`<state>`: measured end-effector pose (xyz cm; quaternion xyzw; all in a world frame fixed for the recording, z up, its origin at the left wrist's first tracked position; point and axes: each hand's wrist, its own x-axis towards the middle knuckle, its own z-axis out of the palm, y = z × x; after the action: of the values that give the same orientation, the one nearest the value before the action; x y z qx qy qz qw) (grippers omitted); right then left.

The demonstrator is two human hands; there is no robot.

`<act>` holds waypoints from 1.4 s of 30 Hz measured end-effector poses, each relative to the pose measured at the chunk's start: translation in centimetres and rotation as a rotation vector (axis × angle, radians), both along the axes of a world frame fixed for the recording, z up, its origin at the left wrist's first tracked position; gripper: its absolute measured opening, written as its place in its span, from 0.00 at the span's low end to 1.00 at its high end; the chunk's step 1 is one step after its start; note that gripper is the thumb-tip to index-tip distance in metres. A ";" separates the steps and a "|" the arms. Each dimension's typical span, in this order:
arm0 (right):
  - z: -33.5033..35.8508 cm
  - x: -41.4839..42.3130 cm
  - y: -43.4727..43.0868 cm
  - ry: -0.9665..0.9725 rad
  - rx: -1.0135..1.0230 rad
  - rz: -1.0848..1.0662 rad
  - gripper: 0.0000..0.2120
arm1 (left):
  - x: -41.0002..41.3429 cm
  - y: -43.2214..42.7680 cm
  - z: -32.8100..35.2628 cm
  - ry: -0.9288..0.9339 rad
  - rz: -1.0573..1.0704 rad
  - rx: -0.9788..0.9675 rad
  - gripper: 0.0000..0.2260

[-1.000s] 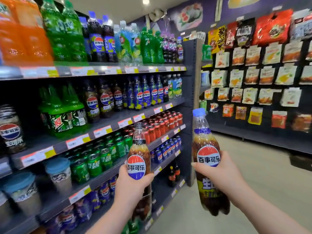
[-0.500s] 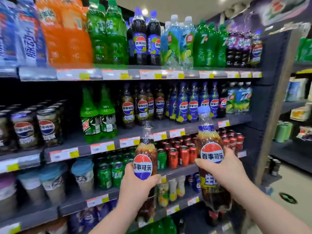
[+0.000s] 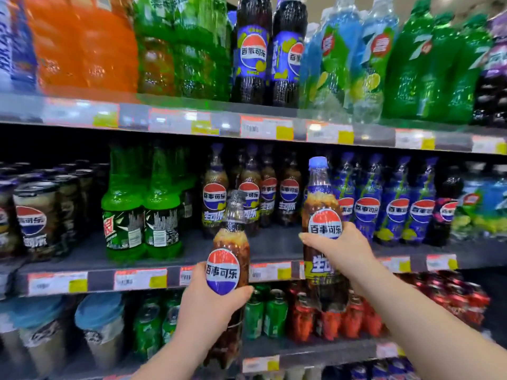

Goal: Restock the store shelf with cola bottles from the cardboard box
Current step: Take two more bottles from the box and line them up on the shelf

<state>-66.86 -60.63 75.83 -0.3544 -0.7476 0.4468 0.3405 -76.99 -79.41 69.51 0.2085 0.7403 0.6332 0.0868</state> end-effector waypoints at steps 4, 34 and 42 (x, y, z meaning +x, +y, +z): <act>1.4 -3.6 4.3 0.070 0.002 0.087 0.26 | -0.8 2.6 0.9 0.016 0.104 0.018 0.21; -1.9 -14.8 14.6 0.152 0.038 0.141 0.49 | -1.6 9.3 1.5 0.045 0.349 0.083 0.26; -2.5 -14.4 14.9 0.004 0.192 0.088 0.44 | -1.8 9.1 1.6 0.033 0.313 0.103 0.27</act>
<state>-81.25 -45.70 73.33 -0.2861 -0.8010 0.3884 0.3546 -78.81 -70.28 71.15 0.1053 0.7316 0.6725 -0.0360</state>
